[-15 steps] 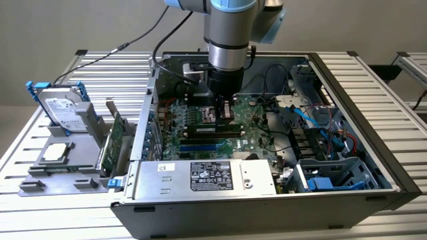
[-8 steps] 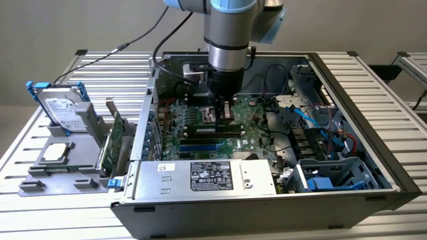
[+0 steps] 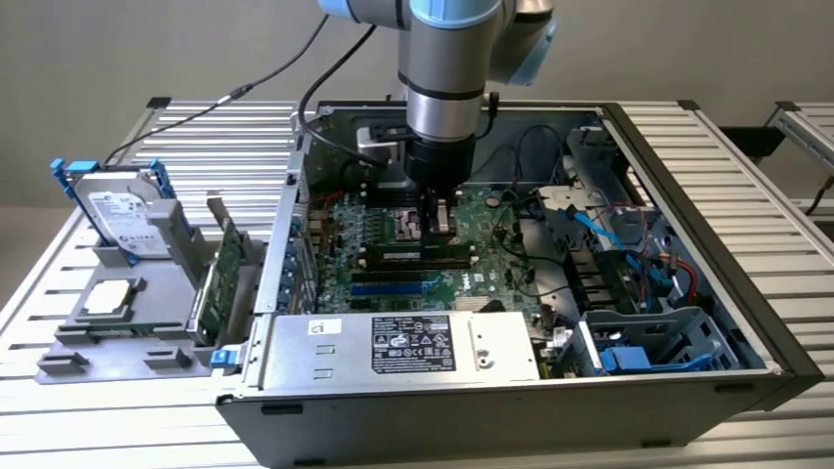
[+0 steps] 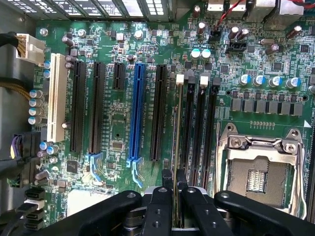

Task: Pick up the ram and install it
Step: 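Insert the ram into the slot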

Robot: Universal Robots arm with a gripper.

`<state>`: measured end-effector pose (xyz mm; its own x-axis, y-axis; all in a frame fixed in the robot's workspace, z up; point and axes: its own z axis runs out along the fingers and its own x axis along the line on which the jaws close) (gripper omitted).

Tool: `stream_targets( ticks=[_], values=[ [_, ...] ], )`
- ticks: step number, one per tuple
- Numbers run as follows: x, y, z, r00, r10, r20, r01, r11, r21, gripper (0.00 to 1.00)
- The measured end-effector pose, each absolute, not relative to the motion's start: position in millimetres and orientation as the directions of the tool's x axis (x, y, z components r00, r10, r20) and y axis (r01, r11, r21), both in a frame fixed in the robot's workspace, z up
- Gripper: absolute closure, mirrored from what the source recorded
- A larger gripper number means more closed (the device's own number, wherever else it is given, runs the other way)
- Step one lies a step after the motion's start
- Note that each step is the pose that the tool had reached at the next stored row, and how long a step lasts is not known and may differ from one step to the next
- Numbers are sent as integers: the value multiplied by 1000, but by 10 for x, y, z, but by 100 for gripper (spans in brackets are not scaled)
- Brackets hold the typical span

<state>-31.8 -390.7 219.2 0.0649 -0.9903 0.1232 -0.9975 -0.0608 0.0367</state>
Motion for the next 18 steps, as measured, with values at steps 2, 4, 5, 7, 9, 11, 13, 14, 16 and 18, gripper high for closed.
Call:
stream_targets(
  ticks=[2, 4, 5, 7, 9, 11, 13, 14, 16, 18],
  values=[
    [-319, -3907, 2187, 65, -990, 123, -997, -61, 37, 86],
    [-320, -3907, 2185, 64, -990, 124, -998, -60, 37, 86],
    [-320, -3907, 2184, 64, -990, 124, -998, -60, 37, 86],
    [-320, -3906, 2183, 64, -990, 123, -998, -60, 37, 86],
    [-320, -3906, 2183, 64, -990, 123, -998, -60, 37, 86],
    [-320, -3904, 2183, 64, -990, 123, -998, -60, 37, 86],
    [-320, -3901, 2183, 64, -990, 123, -998, -60, 37, 86],
    [-320, -3899, 2182, 64, -990, 123, -998, -60, 37, 86],
    [-320, -3895, 2183, 64, -990, 123, -998, -60, 37, 86],
    [-320, -3893, 2183, 64, -990, 123, -998, -60, 37, 86]
  ],
)
